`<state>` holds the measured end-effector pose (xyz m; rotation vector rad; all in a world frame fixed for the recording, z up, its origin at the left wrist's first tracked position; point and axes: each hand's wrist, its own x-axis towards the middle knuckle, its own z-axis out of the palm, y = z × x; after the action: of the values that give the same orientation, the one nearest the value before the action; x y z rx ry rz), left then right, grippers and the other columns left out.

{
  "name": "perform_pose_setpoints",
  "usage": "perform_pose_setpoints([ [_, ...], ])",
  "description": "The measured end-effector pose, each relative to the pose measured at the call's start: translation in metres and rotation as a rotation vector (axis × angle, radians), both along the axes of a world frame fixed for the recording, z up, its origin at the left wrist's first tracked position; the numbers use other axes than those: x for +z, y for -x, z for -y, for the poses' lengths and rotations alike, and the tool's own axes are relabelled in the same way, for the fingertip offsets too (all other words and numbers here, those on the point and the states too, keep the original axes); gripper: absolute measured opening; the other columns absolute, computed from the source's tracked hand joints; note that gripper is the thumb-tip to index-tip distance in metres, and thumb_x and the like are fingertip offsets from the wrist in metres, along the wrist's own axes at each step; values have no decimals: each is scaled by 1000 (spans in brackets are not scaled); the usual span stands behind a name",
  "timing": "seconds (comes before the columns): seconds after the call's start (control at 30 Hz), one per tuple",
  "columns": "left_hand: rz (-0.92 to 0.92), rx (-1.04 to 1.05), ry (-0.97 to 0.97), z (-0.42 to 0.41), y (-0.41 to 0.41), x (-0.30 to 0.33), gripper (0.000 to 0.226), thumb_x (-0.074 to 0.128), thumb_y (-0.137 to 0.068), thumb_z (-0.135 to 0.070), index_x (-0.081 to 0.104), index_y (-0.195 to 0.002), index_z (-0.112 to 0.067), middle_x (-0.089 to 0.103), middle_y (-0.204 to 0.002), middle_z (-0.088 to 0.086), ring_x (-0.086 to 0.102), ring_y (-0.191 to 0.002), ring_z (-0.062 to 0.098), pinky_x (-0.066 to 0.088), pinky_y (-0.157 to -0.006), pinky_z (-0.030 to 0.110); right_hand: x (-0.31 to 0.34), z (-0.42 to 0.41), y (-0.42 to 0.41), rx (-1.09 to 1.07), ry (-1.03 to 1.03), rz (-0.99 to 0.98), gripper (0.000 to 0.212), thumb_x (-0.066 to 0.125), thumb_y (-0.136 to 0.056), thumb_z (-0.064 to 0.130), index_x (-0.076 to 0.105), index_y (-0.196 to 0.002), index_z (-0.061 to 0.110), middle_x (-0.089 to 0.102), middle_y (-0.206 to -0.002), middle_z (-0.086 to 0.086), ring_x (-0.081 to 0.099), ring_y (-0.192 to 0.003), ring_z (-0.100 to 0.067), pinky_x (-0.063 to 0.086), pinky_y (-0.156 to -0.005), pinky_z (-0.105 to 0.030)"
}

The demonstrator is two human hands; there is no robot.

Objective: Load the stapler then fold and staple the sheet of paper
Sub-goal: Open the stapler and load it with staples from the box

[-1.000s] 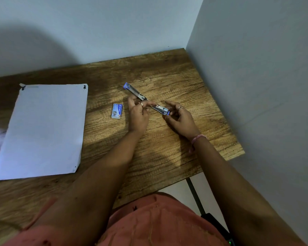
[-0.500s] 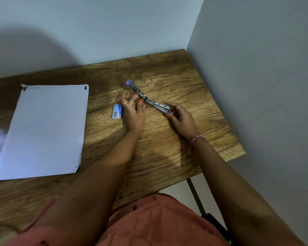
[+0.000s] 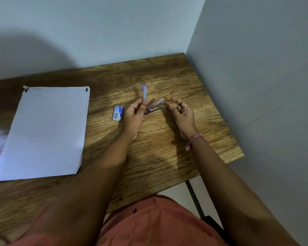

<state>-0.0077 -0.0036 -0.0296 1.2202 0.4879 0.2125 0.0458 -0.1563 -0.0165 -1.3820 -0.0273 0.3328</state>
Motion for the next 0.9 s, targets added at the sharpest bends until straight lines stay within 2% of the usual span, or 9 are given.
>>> perform_pose_setpoints([
  [0.1,13,-161,2,2,12,-2,36,48,-98,-6,49,-133,-2,64,-119,9,66,-100,17,53,-92,32,5,-12,-2,-76,-93,-27,11,58,-91,2,61,-98,10,73,-72,5,66,-64,-2,54,-60,-15],
  [0.23,26,-212,201,0,24,0,30,46,-98,-4,53,-126,2,73,-101,8,72,-88,16,57,-86,32,6,-23,1,-66,-178,-67,4,62,-90,11,64,-93,14,73,-71,5,64,-62,-4,53,-59,-18],
  [0.3,31,-256,254,1,30,0,25,44,-98,-2,56,-120,1,75,-90,4,73,-82,16,58,-82,31,3,-29,6,-3,-203,-152,14,58,-93,25,62,-101,15,74,-79,6,65,-70,-7,54,-63,-22],
  [0.4,18,-296,339,2,35,2,26,44,-97,0,55,-120,2,76,-88,4,73,-79,17,59,-76,28,-2,-38,14,187,-242,-275,52,46,-92,52,61,-114,8,75,-95,0,70,-84,-11,56,-63,-24],
  [0.47,11,-301,372,1,35,3,24,46,-96,0,58,-117,3,76,-90,6,73,-79,18,59,-77,29,-2,-41,16,238,-323,-321,57,43,-90,56,61,-114,7,73,-106,-6,68,-100,-16,57,-74,-29],
  [0.53,3,-288,382,1,34,4,21,48,-96,0,62,-111,1,75,-90,8,73,-78,19,60,-76,29,0,-44,15,246,-333,-336,53,44,-90,56,72,-99,12,74,-98,-4,69,-95,-16,57,-78,-31],
  [0.7,-18,-219,310,8,34,4,19,52,-95,-2,62,-111,1,71,-94,12,73,-74,17,60,-71,25,3,-45,13,219,-318,-420,56,39,-97,48,77,-73,13,73,-75,0,70,-72,-11,58,-65,-26],
  [0.8,-5,-198,258,11,35,3,14,58,-92,-6,66,-103,-3,72,-91,9,72,-74,14,58,-68,23,6,-47,13,183,-288,-436,49,41,-97,45,71,-82,10,72,-75,-1,69,-69,-11,55,-62,-24],
  [0.9,5,-230,-34,14,38,1,18,69,-85,-7,69,-103,-10,72,-95,2,68,-87,12,56,-83,31,8,-51,15,118,-312,-466,41,45,-98,39,63,-85,5,67,-70,-3,66,-63,-12,56,-59,-26],
])
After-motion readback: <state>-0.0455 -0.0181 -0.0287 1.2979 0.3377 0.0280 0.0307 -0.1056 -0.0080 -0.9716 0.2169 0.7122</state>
